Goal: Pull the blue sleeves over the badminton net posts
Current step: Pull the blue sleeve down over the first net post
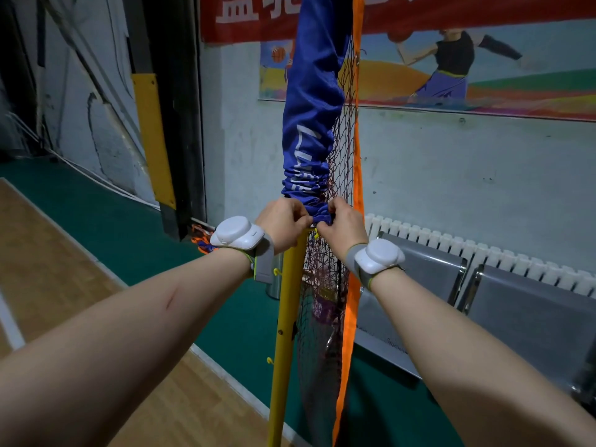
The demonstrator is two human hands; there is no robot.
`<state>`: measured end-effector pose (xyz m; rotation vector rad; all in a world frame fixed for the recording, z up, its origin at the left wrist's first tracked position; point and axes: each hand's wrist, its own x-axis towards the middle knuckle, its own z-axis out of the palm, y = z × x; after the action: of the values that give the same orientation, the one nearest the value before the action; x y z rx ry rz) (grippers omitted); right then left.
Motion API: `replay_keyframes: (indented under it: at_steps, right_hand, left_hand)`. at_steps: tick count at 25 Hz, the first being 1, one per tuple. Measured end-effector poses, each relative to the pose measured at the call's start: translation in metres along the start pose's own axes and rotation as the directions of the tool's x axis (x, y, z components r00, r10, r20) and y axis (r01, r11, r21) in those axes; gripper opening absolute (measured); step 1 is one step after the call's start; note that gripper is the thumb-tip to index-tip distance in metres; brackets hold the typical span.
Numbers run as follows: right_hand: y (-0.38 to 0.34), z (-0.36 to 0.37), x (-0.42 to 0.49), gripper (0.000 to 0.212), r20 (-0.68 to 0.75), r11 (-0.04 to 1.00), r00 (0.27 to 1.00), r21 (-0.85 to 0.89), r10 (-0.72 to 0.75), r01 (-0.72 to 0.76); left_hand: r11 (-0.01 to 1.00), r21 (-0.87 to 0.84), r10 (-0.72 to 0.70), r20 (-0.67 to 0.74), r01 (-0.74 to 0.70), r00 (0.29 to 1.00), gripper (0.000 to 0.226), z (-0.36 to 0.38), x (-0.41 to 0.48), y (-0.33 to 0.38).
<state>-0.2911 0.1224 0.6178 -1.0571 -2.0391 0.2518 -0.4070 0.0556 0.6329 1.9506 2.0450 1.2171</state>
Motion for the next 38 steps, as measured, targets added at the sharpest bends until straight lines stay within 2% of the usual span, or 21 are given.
replay_keyframes:
  at_steps: [6, 13, 18, 25, 28, 31, 34, 38]
  right_hand:
    - [0.009, -0.002, -0.016, 0.01, 0.09, 1.0, 0.996, -0.007, 0.012, -0.011]
    - [0.011, 0.008, -0.027, 0.01, 0.117, 0.983, 0.988, -0.169, 0.096, -0.075]
    - [0.01, 0.017, -0.033, 0.021, 0.062, 0.983, 0.986, -0.107, 0.156, -0.149]
    - [0.008, 0.022, -0.04, 0.024, 0.017, 0.981, 0.982, -0.049, 0.19, -0.189]
    - [0.009, 0.018, -0.04, 0.014, 0.043, 0.978, 0.981, 0.079, 0.189, -0.192]
    - [0.007, 0.013, -0.041, 0.012, 0.024, 0.94, 0.966, 0.228, 0.257, -0.255]
    - [0.01, 0.014, -0.038, 0.007, -0.011, 0.942, 0.963, 0.214, 0.269, -0.26]
    - [0.016, 0.023, -0.041, 0.011, 0.054, 0.961, 0.968, 0.12, 0.244, -0.249]
  left_hand:
    - [0.999, 0.029, 0.017, 0.038, -0.018, 0.999, 0.019, 0.007, -0.005, -0.005]
    - [1.0, 0.002, -0.016, 0.08, 0.016, 0.997, 0.019, 0.012, -0.01, -0.018]
    - [0.985, -0.141, -0.091, 0.065, 0.1, 0.994, 0.015, 0.019, -0.016, -0.025]
    - [0.982, -0.161, -0.092, 0.067, 0.101, 0.994, 0.013, 0.019, -0.019, -0.027]
    - [0.989, -0.12, -0.074, 0.078, 0.083, 0.994, 0.012, 0.018, -0.018, -0.027]
    - [0.993, -0.084, -0.07, 0.089, 0.077, 0.994, 0.012, 0.021, -0.018, -0.031]
    - [0.992, -0.089, -0.084, 0.097, 0.092, 0.992, 0.012, 0.024, -0.017, -0.033]
    - [0.992, -0.097, -0.074, 0.091, 0.083, 0.993, 0.013, 0.024, -0.018, -0.036]
